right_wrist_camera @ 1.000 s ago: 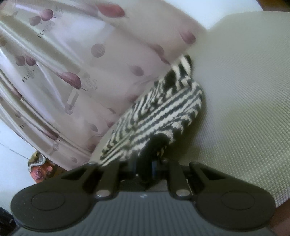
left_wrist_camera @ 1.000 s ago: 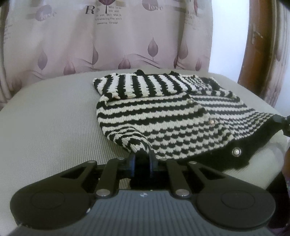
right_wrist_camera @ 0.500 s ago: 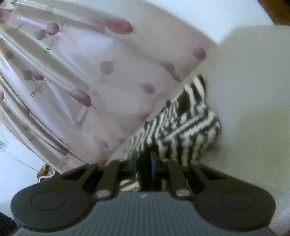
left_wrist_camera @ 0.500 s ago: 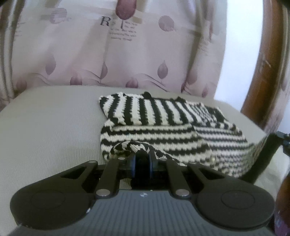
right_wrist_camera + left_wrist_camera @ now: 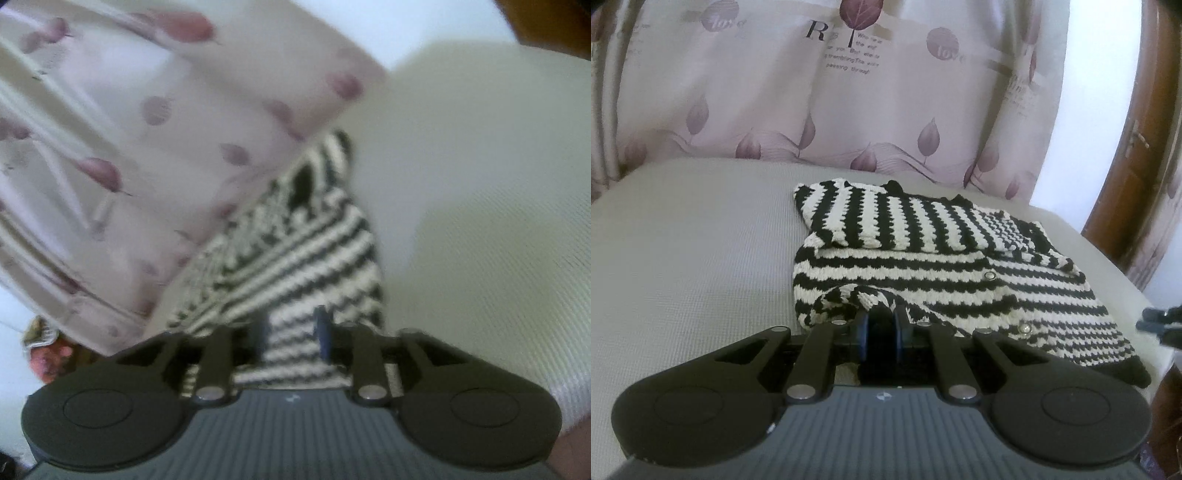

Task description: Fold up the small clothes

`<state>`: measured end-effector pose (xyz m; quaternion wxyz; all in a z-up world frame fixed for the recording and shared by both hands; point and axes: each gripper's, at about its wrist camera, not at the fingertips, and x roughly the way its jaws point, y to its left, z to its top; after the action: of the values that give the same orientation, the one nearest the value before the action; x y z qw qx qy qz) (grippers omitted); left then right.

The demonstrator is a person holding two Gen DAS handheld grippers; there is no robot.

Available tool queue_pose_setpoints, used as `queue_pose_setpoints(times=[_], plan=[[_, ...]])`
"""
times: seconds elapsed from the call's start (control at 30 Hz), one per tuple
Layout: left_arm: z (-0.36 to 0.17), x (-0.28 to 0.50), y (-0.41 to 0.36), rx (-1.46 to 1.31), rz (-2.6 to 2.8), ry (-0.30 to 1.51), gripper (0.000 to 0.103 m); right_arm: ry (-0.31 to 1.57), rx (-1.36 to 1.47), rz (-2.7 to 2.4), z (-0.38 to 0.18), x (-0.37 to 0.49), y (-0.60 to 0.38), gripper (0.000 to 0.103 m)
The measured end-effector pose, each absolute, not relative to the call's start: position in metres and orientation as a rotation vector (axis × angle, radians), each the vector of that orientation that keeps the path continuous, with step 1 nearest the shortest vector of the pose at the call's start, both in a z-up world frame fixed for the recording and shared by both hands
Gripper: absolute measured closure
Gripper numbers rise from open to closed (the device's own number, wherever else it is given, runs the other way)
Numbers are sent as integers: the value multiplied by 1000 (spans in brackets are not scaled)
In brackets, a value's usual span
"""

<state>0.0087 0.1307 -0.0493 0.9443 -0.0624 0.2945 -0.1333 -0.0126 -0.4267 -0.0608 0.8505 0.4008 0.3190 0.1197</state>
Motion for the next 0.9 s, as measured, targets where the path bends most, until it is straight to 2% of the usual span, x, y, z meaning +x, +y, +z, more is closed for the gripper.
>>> queue_pose_setpoints(times=[0.03,0.07,0.3,0.37,0.4,0.43,0.57,0.7,0.83,0.9], plan=[[-50,9,132,-132,-272,602,88,677,819,225,-63,-15,-425,51],[-50,8,132,-135,-271,602,88,677,803,207,-66,-18,-424,49],[-52,7,134,-145,-274,611,88,691,813,247,-89,-30,-405,49],[-55,7,135,-152,-272,619,88,690,774,261,-88,-32,-396,63],[-55,7,135,-156,-274,621,88,711,779,277,-90,-30,-393,88],[-56,7,135,-157,-273,621,88,726,799,286,-95,-28,-392,92],[-53,7,138,-189,-276,598,88,661,935,328,-96,-27,-404,93],[-44,14,140,-237,-278,561,88,563,1016,383,-73,-15,-419,92],[-32,20,138,-249,-268,505,88,494,1019,415,-48,7,-427,92],[-28,27,138,-265,-257,486,92,477,1020,423,-39,20,-429,92]])
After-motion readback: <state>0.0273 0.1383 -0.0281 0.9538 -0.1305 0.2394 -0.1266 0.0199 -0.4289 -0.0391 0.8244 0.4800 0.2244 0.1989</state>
